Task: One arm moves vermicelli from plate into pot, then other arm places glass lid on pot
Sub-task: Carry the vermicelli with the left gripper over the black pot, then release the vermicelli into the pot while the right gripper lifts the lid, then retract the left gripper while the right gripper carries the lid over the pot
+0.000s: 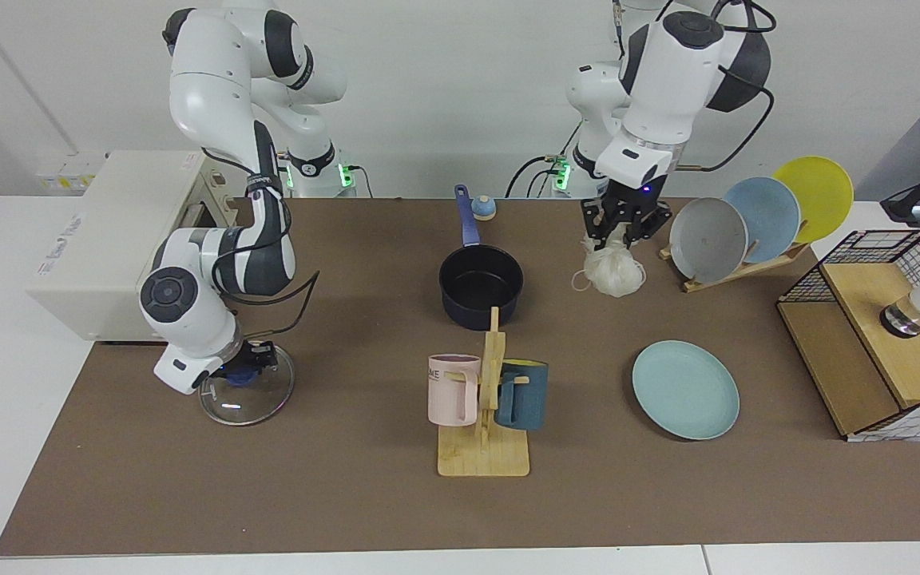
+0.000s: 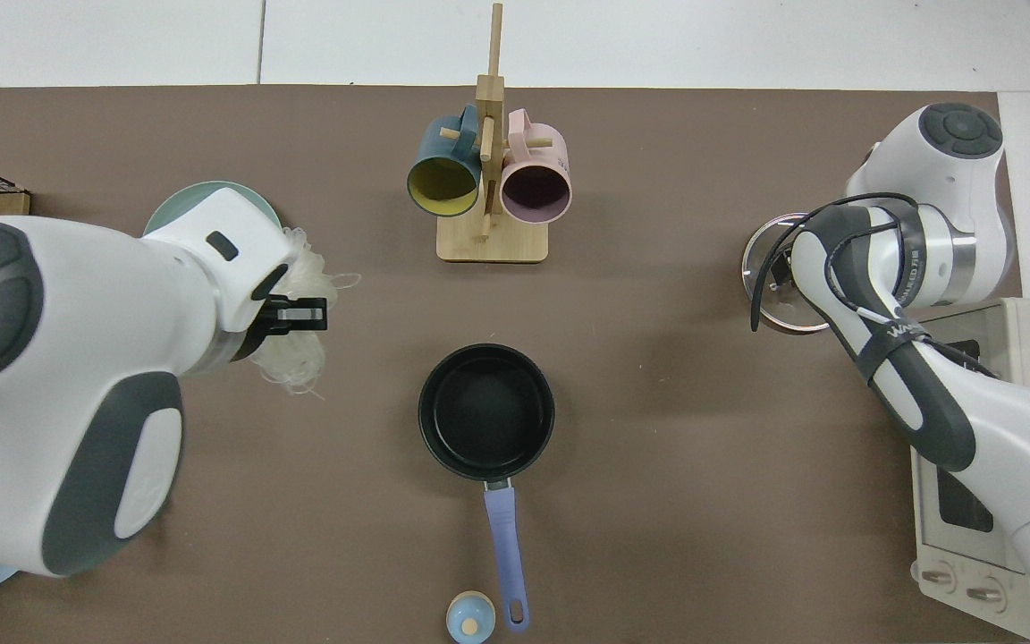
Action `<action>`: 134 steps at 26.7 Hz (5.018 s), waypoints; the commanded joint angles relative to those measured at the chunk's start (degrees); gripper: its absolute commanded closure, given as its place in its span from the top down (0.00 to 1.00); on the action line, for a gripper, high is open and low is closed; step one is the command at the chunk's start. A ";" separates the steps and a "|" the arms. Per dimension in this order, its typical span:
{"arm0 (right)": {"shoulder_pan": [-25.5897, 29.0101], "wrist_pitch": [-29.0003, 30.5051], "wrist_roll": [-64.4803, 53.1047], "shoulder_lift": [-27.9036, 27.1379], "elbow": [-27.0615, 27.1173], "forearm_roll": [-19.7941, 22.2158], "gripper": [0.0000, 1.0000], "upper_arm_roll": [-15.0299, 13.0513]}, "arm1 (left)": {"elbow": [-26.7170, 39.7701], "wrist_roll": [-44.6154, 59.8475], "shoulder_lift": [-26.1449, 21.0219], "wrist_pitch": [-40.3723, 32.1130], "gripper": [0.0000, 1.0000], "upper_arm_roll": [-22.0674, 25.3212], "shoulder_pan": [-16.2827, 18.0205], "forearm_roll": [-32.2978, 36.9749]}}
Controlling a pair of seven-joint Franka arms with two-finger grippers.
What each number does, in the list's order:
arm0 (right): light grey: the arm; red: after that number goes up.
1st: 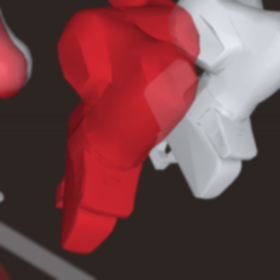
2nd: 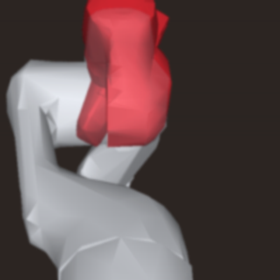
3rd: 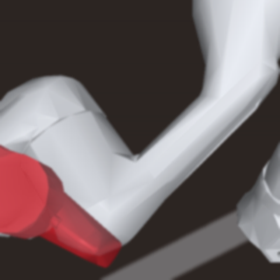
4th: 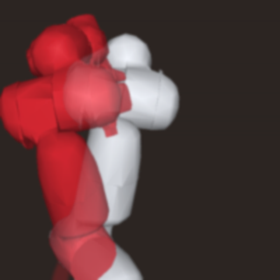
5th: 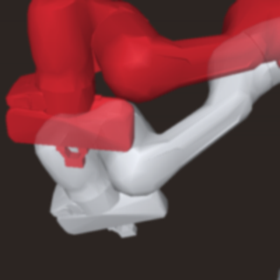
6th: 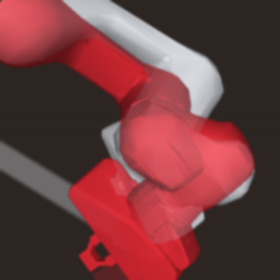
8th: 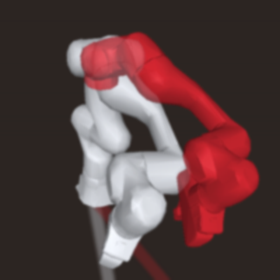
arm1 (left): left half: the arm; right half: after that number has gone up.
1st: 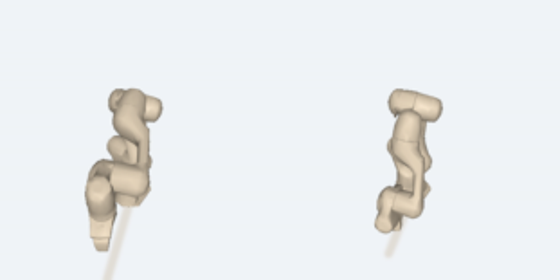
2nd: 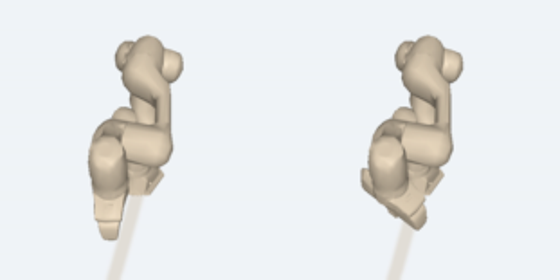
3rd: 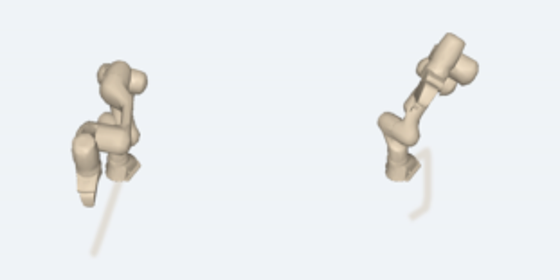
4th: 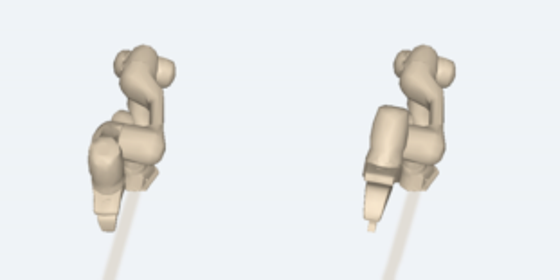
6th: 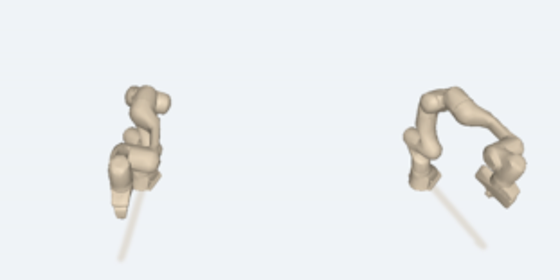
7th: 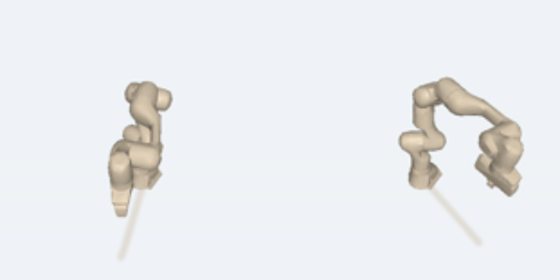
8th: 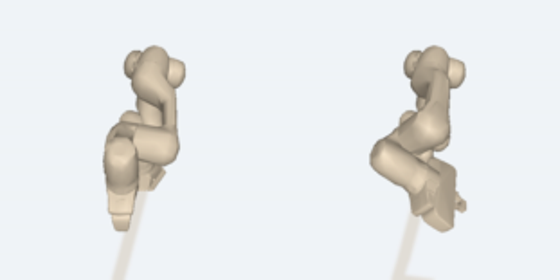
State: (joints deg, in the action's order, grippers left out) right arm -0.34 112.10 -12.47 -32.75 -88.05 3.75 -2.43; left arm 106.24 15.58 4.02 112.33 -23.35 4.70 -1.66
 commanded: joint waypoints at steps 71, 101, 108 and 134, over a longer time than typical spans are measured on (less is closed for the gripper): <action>-7.13 -12.52 14.92 20.63 -6.96 -7.44 0.00 5.42 | -2.08 9.84 -12.28 -2.01 1.00 -9.36 -0.66 7.20; -10.64 -1.09 63.00 13.95 -6.08 -4.89 0.00 29.24 | -6.83 -19.36 -2.79 -16.17 1.00 20.01 -2.77 1.13; -12.40 1.02 66.61 11.57 -6.17 -4.10 0.00 29.41 | -6.92 -19.09 -2.70 -18.20 1.00 20.18 -2.33 1.31; -13.63 6.91 73.11 10.69 -11.53 -2.16 0.00 30.47 | -7.01 -19.09 -2.88 -15.38 1.00 19.39 -1.98 1.31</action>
State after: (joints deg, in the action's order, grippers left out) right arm -14.39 117.25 57.67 -22.81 -97.69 -0.03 27.15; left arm 99.28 -3.44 0.67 96.62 -4.22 3.18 -0.44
